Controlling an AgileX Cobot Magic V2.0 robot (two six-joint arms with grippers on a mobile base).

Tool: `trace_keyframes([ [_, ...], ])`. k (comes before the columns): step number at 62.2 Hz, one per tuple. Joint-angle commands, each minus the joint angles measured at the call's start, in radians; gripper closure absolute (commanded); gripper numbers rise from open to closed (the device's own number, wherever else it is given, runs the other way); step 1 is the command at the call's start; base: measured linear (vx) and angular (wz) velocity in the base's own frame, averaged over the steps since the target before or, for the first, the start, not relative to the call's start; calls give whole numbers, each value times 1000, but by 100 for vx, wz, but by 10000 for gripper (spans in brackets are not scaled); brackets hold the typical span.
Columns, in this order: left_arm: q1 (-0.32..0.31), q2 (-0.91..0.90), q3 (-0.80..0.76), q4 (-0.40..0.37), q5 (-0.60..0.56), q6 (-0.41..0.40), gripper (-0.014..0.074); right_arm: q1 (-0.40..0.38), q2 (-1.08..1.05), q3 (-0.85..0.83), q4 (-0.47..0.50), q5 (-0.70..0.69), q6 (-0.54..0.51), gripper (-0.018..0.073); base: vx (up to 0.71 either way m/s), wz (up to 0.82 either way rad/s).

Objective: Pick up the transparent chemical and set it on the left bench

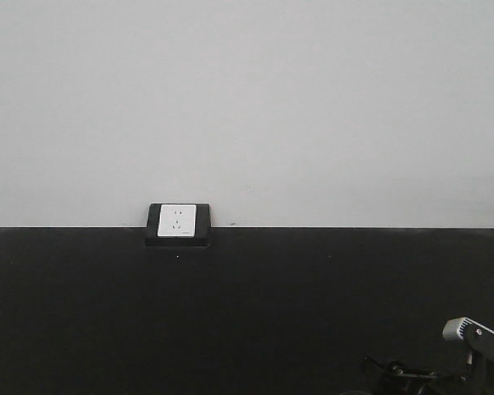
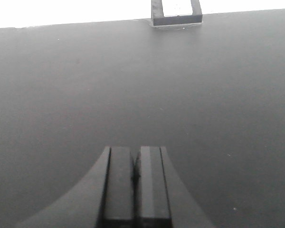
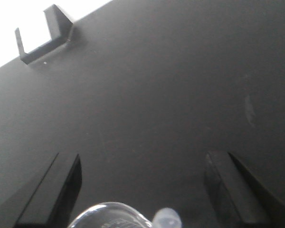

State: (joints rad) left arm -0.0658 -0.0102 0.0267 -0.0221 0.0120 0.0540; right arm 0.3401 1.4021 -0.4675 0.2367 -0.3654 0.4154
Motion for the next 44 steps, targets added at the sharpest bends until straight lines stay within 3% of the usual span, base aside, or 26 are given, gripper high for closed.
trace_keyframes([
  [1,-2,-19,16,-1,-78,-8,600,1,-16,-32,-5,-42,25,-9,0,0],
  [13,-2,-19,16,-1,-78,-8,600,1,-16,-32,-2,22,83,95,0,0],
  [34,-2,-19,16,-1,-78,-8,600,1,-16,-32,-6,3,79,547,0,0],
  [44,-2,-19,16,-1,-78,-8,600,1,-33,-32,-29,-70,46,566,0,0],
])
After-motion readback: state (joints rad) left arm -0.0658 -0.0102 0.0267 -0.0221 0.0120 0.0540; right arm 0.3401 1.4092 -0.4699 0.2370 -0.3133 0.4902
